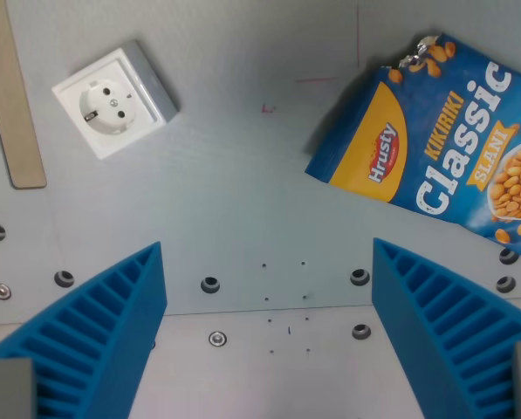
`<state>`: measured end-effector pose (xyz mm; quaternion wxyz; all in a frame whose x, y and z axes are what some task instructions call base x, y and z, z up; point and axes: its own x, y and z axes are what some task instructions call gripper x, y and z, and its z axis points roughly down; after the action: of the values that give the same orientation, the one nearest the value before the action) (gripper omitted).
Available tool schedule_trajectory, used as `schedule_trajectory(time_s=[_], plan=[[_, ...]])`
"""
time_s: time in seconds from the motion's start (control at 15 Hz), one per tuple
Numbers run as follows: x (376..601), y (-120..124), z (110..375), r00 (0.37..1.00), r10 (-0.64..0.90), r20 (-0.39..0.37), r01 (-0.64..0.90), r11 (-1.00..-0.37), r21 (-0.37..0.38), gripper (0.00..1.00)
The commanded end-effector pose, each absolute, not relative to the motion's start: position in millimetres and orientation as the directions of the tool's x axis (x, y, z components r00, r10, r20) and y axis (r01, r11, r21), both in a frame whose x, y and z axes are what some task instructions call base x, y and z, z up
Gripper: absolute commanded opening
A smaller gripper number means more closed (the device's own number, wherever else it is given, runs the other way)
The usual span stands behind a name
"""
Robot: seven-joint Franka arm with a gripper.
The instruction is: Rotate around base positive x
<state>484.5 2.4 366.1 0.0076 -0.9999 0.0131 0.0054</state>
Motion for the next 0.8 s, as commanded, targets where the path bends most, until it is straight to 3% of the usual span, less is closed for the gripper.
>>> schedule_trajectory(time_s=[0.07,0.8], plan=[[484.2,-0.7,368.0,1.0,-0.02,-0.01,-0.021,-0.989,-0.143,1.0],[484.2,-0.7,368.0,1.0,-0.017,-0.014,-0.021,-0.958,-0.286,1.0]])
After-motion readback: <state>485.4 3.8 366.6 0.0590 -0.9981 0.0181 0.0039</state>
